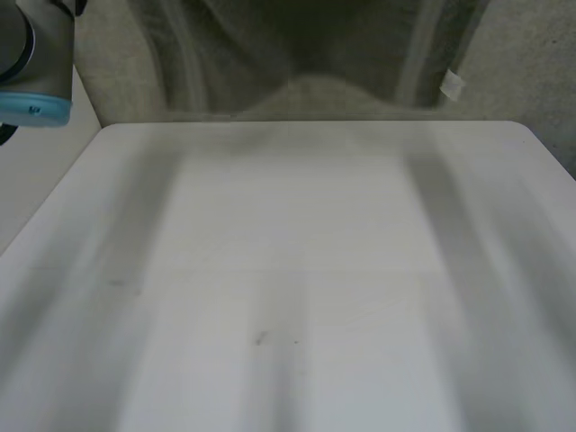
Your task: Fold the towel.
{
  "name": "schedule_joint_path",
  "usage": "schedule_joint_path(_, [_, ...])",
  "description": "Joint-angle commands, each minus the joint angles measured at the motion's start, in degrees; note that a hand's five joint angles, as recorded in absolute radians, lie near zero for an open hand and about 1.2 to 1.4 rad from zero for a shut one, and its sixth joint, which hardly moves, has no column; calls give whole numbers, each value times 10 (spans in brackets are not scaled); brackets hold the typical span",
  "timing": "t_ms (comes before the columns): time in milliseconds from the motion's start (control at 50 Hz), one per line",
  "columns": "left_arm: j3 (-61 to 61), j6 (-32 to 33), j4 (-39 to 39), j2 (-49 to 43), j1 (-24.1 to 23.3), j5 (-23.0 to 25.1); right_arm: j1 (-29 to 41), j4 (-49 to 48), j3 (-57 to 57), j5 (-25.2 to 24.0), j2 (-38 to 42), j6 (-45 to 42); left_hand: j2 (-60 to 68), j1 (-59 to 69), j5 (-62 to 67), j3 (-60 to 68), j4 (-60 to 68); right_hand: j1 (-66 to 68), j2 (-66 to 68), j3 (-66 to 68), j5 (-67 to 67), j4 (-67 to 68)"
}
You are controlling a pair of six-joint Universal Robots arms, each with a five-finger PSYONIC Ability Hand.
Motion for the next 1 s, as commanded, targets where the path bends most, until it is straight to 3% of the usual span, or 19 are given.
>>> schedule_joint_path(20, [-167,-17,-12,15,5,9,-1,51,152,-31,-14,-38,102,113,108,103,102,27,35,31,21,28])
schedule_joint_path(80, [-205,-12,-11,11,6,13,-1,50,236,-49,-8,-66,102,113,108,103,102,27,35,31,21,28])
schedule_joint_path(240, [-347,87,6,-37,5,39,-1,3,398,-77,56,-150,102,113,108,103,102,27,35,31,21,28])
schedule_joint_path(340, [-411,157,3,-83,5,44,-1,-13,444,-78,93,-183,102,113,108,103,102,27,35,31,21,28])
schedule_joint_path(420, [-429,172,0,-81,5,44,-3,-11,462,-72,87,-188,102,113,108,103,102,27,35,31,21,28])
schedule_joint_path(580, [-487,176,-47,13,13,43,-29,20,543,-66,-40,-189,102,113,108,103,102,27,35,31,21,28])
schedule_joint_path(700, [-562,179,-167,130,19,43,-61,184,597,-70,-141,-206,102,113,108,103,102,27,35,31,21,28])
schedule_joint_path(800, [-621,192,-272,232,11,43,-125,330,656,-74,-223,-307,102,113,108,103,102,27,35,31,21,28])
schedule_joint_path(840, [-638,205,-301,272,10,44,-162,400,689,-79,-278,-393,102,113,108,103,102,27,35,31,21,28])
schedule_joint_path(920, [-667,257,-352,353,11,45,-207,426,704,-85,-307,-445,102,113,108,103,102,27,35,31,21,28])
schedule_joint_path(1000, [-666,291,-348,347,11,46,-232,389,701,-111,-309,-435,102,113,108,103,102,27,35,31,21,28])
